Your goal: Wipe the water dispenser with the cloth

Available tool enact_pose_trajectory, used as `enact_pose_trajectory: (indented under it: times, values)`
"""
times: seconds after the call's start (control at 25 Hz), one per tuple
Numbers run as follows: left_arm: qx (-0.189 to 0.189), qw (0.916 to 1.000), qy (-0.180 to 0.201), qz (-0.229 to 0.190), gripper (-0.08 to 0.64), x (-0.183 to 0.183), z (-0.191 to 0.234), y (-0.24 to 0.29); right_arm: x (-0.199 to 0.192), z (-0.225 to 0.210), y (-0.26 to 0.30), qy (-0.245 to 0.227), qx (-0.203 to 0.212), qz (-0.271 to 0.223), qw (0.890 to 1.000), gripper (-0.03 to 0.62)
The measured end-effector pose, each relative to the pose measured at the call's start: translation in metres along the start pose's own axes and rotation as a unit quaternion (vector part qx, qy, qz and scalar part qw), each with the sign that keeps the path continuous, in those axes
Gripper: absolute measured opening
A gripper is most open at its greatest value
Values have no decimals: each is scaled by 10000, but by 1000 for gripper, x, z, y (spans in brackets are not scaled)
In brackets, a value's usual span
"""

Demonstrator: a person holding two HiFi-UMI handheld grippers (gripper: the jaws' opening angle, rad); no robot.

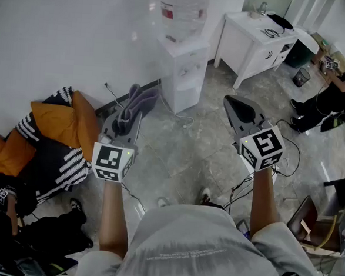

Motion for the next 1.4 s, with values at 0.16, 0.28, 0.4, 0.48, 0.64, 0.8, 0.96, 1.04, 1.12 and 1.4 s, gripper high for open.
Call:
enact_pose_trajectory:
  times: [0.16,0.28,0.4,0.48,0.64,0.8,0.96,1.04,1.12,1.4]
  values:
    - [-49,10000,21,74,52,-3,-5,8,-3,-3,1,6,22,10,10000,15]
    - [-68,9999,9,115,52,-5,-9,14,-7,-8,1,20,21,20,10000,15]
    - [-54,9998,-8,176,52,-5,-13,20,-11,-15,-1,100,63,-12,9999,15]
    - [-46,9998,-13,199,52,-3,-17,27,-11,-22,-2,232,168,-102,9995,15]
    - [1,9998,-29,202,52,5,-32,47,-13,-48,-5,413,232,-295,9984,15]
    - [90,9996,-21,253,52,12,-54,72,-23,-79,-14,443,416,-356,9975,14]
    - [141,9994,-59,300,52,17,-80,102,-36,-115,-18,560,582,-335,9962,14]
    - [195,9992,-89,351,52,17,-91,114,-43,-132,-18,539,636,-286,9961,14]
    - [281,9987,-123,396,52,19,-99,123,-48,-147,-17,507,705,-258,9959,14]
    - [547,9963,-274,604,52,12,-108,144,-70,-173,-1,518,1004,-149,9935,14]
Point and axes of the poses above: the fingertips, and each gripper's own axes: y forward along the fingers, z to its left, x out of its top, the point moved 4 cm from there along -y, backward along the fingers
